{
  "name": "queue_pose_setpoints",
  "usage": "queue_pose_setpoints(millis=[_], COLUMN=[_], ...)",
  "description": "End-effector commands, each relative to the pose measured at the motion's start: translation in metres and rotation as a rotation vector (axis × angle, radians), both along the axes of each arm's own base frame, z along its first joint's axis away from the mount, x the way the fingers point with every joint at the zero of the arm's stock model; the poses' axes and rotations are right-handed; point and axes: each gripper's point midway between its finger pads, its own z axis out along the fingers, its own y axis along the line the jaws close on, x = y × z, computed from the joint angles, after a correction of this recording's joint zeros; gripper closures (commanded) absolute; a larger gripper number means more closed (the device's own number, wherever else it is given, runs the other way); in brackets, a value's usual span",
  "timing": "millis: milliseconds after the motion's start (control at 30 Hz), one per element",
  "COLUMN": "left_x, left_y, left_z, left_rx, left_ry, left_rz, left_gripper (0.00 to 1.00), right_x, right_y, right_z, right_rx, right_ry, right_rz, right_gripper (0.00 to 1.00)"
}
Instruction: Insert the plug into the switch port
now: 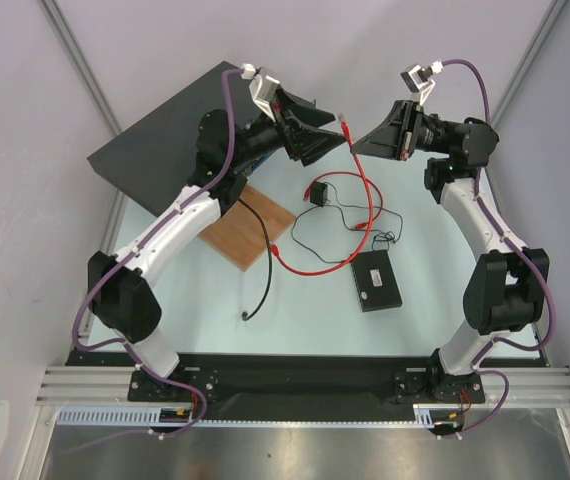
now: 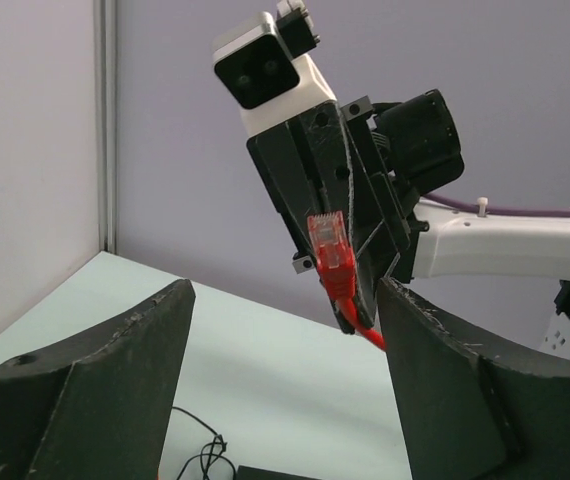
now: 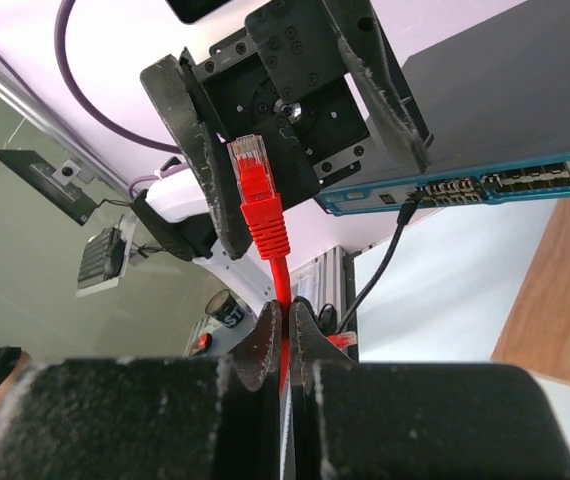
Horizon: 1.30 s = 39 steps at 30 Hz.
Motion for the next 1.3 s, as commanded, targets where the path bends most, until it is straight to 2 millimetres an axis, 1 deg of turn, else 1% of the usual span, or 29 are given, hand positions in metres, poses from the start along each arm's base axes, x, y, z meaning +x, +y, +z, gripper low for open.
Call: queue_pose_setpoints(millis=[0,33,100,167,200,267,300,367,467,500,533,567,600,633,733,767,833,867,933,967,1067,1167,1267], left_x=[-0.014,-0.014,-0.014,-0.013,-0.013,-0.015,-0.016,-0.021,-0.031,-0.032,-0.034,-0.032,-0.033,-0.031,-0.031,-0.031,-0.032,-0.032,-0.032,-0.033,-0.033,-0.033,-0.032], left_y=[-0.002,-0.003,-0.004,-0.005,-0.005,-0.006,-0.006,-0.008,-0.011,-0.012,-0.012,-0.013,-0.012,-0.013,-0.012,-0.012,-0.012,-0.012,-0.011,-0.011,-0.011,-0.009,-0.009], left_z=[0.029,0.030,0.030,0.030,0.030,0.031,0.031,0.033,0.033,0.031,0.030,0.027,0.027,0.023,0.021,0.020,0.019,0.017,0.013,0.011,0.005,0.002,-0.001], left_rx=[-0.068,-0.071,-0.076,-0.078,-0.080,-0.089,-0.089,-0.094,-0.086,-0.084,-0.082,-0.081,-0.083,-0.079,-0.079,-0.079,-0.078,-0.076,-0.070,-0.066,-0.048,-0.031,-0.016], left_ry=[-0.072,-0.072,-0.070,-0.064,-0.061,-0.058,-0.059,-0.067,-0.091,-0.089,-0.082,-0.065,-0.062,-0.051,-0.036,-0.035,-0.028,-0.023,-0.015,-0.012,-0.003,-0.005,-0.011], left_rz=[-0.037,-0.040,-0.043,-0.045,-0.049,-0.059,-0.062,-0.083,-0.118,-0.121,-0.121,-0.113,-0.109,-0.106,-0.098,-0.100,-0.103,-0.104,-0.103,-0.103,-0.097,-0.084,-0.070], left_gripper=[0.21,0.22,0.29,0.38,0.46,0.53,0.58,0.59,0.58,0.57,0.52,0.49,0.47,0.48,0.56,0.62,0.68,0.74,0.81,0.88,0.94,0.98,0.99], right_x=[-0.010,-0.010,-0.011,-0.012,-0.013,-0.012,-0.013,-0.013,-0.012,-0.012,-0.012,-0.012,-0.012,-0.012,-0.013,-0.014,-0.014,-0.015,-0.015,-0.015,-0.015,-0.016,-0.015], right_y=[0.004,0.004,0.006,0.008,0.008,0.010,0.010,0.012,0.012,0.013,0.013,0.013,0.013,0.013,0.013,0.013,0.013,0.013,0.013,0.013,0.012,0.010,0.010], right_z=[0.014,0.014,0.013,0.015,0.015,0.014,0.014,0.011,0.010,0.011,0.012,0.012,0.014,0.014,0.014,0.013,0.012,0.011,0.009,0.008,0.005,0.002,-0.004], right_rx=[0.025,0.023,0.024,0.028,0.028,0.024,0.024,0.018,0.019,0.020,0.021,0.023,0.024,0.024,0.021,0.020,0.014,0.010,-0.003,-0.008,-0.023,-0.034,-0.051], right_ry=[-0.057,-0.050,-0.048,-0.048,-0.049,-0.048,-0.048,-0.048,-0.049,-0.052,-0.052,-0.053,-0.059,-0.056,-0.058,-0.058,-0.059,-0.059,-0.059,-0.063,-0.062,-0.066,-0.055], right_rz=[0.005,0.009,0.014,0.018,0.019,0.024,0.026,0.031,0.027,0.026,0.026,0.025,0.024,0.023,0.026,0.027,0.027,0.027,0.025,0.024,0.015,0.005,0.006], right_gripper=[1.00,1.00,1.00,1.00,1.00,1.00,1.00,1.00,1.00,1.00,1.00,1.00,1.00,1.00,1.00,1.00,1.00,1.00,1.00,1.00,1.00,1.00,1.00])
